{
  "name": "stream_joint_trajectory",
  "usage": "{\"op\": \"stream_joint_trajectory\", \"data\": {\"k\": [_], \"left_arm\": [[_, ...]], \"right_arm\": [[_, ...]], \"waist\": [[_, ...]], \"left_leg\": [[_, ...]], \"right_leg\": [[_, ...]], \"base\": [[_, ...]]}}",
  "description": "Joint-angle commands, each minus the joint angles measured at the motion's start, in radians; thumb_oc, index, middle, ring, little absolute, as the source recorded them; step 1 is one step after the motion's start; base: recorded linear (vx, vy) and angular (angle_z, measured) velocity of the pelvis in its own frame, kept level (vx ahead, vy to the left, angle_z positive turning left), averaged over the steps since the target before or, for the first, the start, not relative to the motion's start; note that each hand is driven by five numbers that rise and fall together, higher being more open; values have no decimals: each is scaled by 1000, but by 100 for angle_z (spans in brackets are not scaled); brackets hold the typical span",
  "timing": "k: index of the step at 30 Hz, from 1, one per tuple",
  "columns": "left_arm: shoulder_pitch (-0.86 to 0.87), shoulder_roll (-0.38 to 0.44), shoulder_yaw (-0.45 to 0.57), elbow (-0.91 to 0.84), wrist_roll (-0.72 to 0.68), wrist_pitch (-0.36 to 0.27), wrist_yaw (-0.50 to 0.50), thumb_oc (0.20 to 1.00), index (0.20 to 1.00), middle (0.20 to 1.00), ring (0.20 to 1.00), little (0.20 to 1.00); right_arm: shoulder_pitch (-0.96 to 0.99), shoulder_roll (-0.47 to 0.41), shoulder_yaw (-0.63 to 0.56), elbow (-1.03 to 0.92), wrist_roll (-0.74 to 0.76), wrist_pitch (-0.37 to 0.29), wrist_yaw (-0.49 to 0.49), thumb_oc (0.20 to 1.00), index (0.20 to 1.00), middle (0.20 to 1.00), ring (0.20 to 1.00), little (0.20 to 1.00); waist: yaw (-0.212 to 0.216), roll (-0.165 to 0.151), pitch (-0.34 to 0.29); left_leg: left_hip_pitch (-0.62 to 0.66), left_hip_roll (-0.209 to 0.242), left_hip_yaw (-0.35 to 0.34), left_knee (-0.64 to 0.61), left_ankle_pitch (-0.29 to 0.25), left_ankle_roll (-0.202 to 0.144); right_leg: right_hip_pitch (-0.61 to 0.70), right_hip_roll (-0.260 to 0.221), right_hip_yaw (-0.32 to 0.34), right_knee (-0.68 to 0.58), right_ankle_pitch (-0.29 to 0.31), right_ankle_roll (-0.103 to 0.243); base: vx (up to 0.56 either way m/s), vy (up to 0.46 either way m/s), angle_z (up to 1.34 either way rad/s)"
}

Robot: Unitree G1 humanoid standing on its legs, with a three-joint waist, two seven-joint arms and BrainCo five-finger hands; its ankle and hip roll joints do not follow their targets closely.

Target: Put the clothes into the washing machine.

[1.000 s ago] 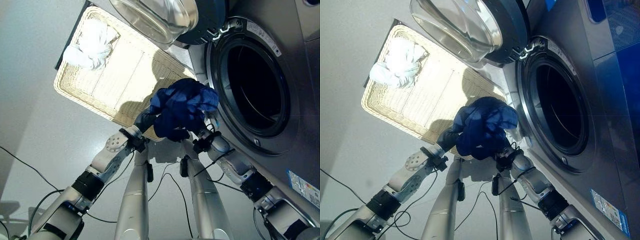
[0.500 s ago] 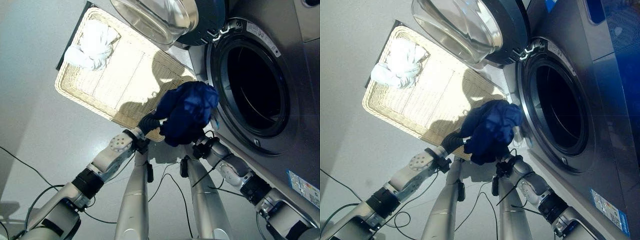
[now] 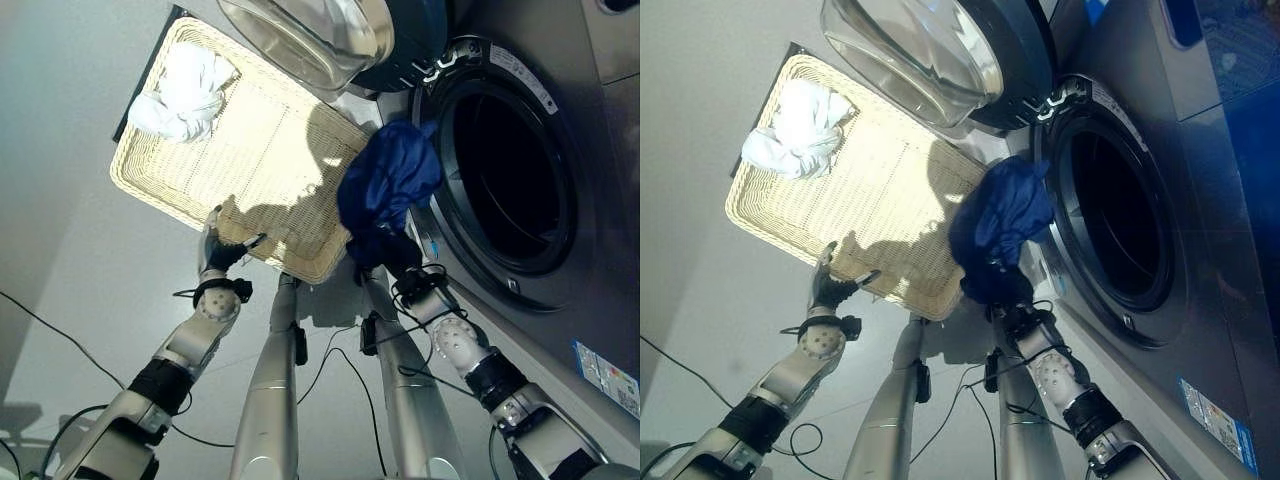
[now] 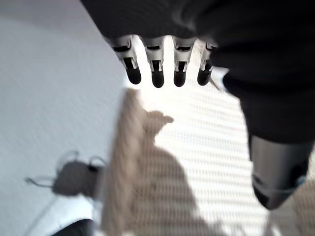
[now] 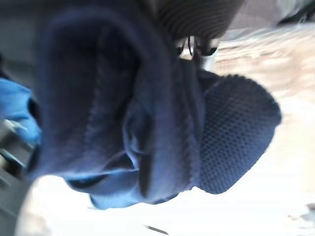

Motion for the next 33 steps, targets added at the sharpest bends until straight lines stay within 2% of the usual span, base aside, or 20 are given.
{"op": "stream_joint_trajectory", "data": {"k": [1,7,9,10,11,12,13,14,16,18,19,20,22,24,27,28,29,30,32,33], "left_arm": [[48,-17,80,-21,-52,-57,21,1000,1000,1000,1000,1000],[95,23,156,-3,-74,-79,-19,1000,1000,1000,1000,1000],[108,37,179,27,-77,-101,-46,1000,1000,1000,1000,1000],[113,45,178,43,-87,-115,-53,1000,1000,1000,1000,1000],[114,55,175,52,-99,-119,-57,1000,1000,1000,1000,1000],[102,63,161,58,-119,-120,-57,1000,1000,1000,1000,1000],[82,65,145,54,-123,-100,-53,1000,1000,1000,1000,1000],[79,63,144,53,-123,-97,-52,1000,1000,1000,1000,1000],[58,56,139,50,-124,-77,-55,1000,1000,1000,1000,1000],[45,36,141,54,-116,-68,-52,1000,1000,1000,1000,1000],[48,23,143,60,-106,-73,-46,1000,1000,1000,1000,1000],[52,10,141,65,-96,-81,-38,1000,1000,1000,1000,1000],[63,-20,137,62,-72,-93,-20,1000,1000,1000,1000,1000],[67,-34,128,59,-61,-98,2,1000,1000,1000,1000,1000],[69,-40,120,61,-55,-105,18,1000,1000,1000,1000,1000],[56,-38,112,57,-37,-103,64,1000,1000,1000,1000,1000],[56,-38,112,57,-37,-103,64,1000,1000,1000,1000,1000],[36,-26,118,70,-22,-105,84,1000,1000,1000,1000,1000],[28,-19,124,77,-13,-107,111,1000,1000,1000,1000,1000],[17,-4,131,85,16,-98,140,1000,1000,1000,1000,1000]], "right_arm": [[32,-4,-105,-116,276,-148,13,200,200,200,200,200],[12,-62,-350,-224,399,-421,-64,200,200,200,200,200],[-19,-94,-486,-240,338,-685,-239,200,200,200,200,200],[-36,-110,-558,-230,225,-800,-354,200,200,200,200,200],[-46,-134,-596,-209,142,-855,-427,200,200,200,200,200],[-69,-165,-638,-185,-85,-912,-613,200,200,200,200,200],[-97,-198,-656,-186,-289,-869,-785,915,915,915,915,915],[-101,-200,-657,-195,-330,-861,-828,1000,1000,1000,1000,1000],[-115,-205,-630,-212,-349,-796,-860,1000,1000,1000,1000,1000],[-111,-179,-597,-237,-163,-701,-741,1000,1000,1000,1000,1000],[-86,-156,-578,-223,114,-625,-542,1000,1000,1000,1000,1000],[-69,-130,-557,-210,292,-566,-425,1000,1000,1000,1000,1000],[-25,-74,-504,-203,466,-478,-303,1000,1000,1000,1000,1000],[4,-35,-457,-193,483,-393,-240,1000,1000,1000,1000,1000],[14,-17,-431,-188,487,-360,-216,1000,1000,1000,1000,1000],[19,-2,-367,-150,475,-223,-170,1000,1000,1000,1000,1000],[19,-2,-367,-150,475,-223,-170,1000,1000,1000,1000,1000],[14,-5,-332,-118,398,-142,-152,1000,1000,1000,1000,1000],[21,-7,-295,-100,274,-95,-149,1000,1000,1000,1000,1000],[24,-17,-263,-78,138,-75,-159,1000,1000,1000,1000,1000]], "waist": [[-26,21,-10],[-37,8,-10],[-39,3,-10],[-40,2,-10],[-42,3,-10],[-43,7,-10],[-43,13,-10],[-42,15,-10],[-40,21,-10],[-41,27,-10],[-43,27,-10],[-45,27,-10],[-48,28,-10],[-51,32,-10],[-53,33,-10],[-50,38,-10],[-50,38,-10],[-49,39,-10],[-48,38,-10],[-48,36,-10]], "left_leg": [[11,-49,26,-1,-25,-24],[36,-43,38,-1,-45,-26],[48,-42,34,-1,-58,-25],[53,-43,30,-1,-66,-26],[56,-44,27,-1,-70,-27],[48,-46,23,-1,-66,-27],[40,-50,18,-1,-63,-27],[38,-50,18,-1,-63,-26],[31,-53,17,-1,-59,-23],[20,-57,16,0,-56,-18],[19,-59,17,0,-56,-17],[16,-59,17,-1,-53,-16],[11,-60,20,-1,-48,-11],[8,-58,24,-1,-42,-12],[10,-56,25,-1,-40,-12],[12,-55,26,-1,-41,-15],[12,-55,26,-1,-41,-15],[1,-55,29,-1,-30,-16],[7,-54,29,-1,-33,-17],[7,-53,30,-1,-32,-20]], "right_leg": [[65,-9,-10,-121,95,95],[88,-4,-6,-121,90,98],[105,-1,-4,-126,85,100],[114,-1,-5,-129,82,100],[118,0,-4,-129,79,99],[107,1,-2,-125,84,97],[95,0,0,-119,84,96],[93,0,0,-118,84,96],[81,-2,-1,-111,85,96],[70,-6,-4,-113,88,96],[69,-7,-4,-117,89,95],[68,-6,-3,-120,91,93],[67,-5,-2,-124,94,90],[67,-6,-1,-124,96,87],[69,-6,0,-125,96,86],[78,-8,-1,-132,94,87],[78,-8,-1,-132,94,87],[67,-11,-6,-133,103,86],[74,-11,-9,-133,98,86],[75,-11,-10,-136,98,86]], "base": [[23,-31,0],[21,-43,0],[7,-16,0],[0,0,0],[0,0,0],[0,0,0],[0,0,0],[0,0,0],[0,0,0],[-11,6,-4],[0,0,0],[-17,4,6],[-10,9,6],[0,0,0],[-4,20,-5],[-12,45,-9],[-27,56,-8],[-35,30,-6],[-18,37,-5],[-11,39,-2]]}}
